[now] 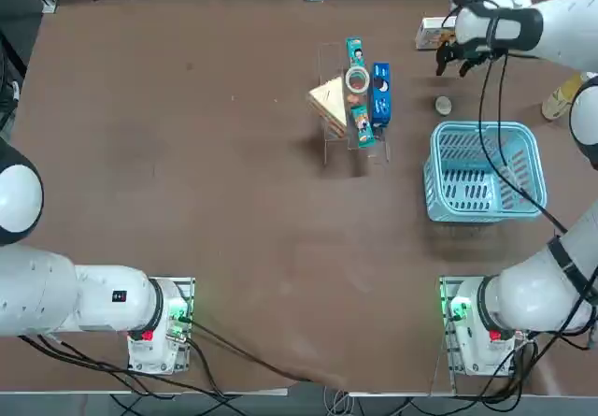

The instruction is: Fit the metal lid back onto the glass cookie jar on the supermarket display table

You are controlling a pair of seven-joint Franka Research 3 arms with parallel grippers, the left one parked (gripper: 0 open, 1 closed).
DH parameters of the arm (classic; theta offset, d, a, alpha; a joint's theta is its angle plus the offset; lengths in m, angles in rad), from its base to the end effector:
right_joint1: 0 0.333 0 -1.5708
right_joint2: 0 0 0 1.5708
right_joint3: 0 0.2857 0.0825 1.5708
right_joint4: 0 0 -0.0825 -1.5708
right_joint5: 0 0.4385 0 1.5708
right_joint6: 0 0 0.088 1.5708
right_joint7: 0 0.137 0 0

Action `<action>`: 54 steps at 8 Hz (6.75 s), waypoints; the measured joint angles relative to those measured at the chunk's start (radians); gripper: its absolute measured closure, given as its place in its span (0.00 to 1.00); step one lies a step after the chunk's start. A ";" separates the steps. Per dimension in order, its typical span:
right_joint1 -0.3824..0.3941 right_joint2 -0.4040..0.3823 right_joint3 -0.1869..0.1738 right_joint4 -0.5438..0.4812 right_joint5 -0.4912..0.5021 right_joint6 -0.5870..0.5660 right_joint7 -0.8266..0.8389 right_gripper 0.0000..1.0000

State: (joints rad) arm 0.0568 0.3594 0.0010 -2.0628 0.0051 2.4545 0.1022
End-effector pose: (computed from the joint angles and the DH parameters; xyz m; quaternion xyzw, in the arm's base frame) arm 0.6200 0.0360 0.1619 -0.9996 0.0242 -0.0160 0.0031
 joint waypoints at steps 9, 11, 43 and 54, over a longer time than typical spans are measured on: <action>-0.002 0.021 -0.005 -0.116 0.000 0.151 0.000 0.03; -0.009 0.028 -0.006 -0.117 0.000 0.151 0.000 0.03; 0.522 -0.035 0.039 0.342 -0.037 -0.364 0.945 0.74; 0.551 0.010 0.038 0.358 -0.075 -0.361 0.986 0.74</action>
State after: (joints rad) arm 0.6077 0.3697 0.0393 -1.7052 -0.0704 2.0940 1.0884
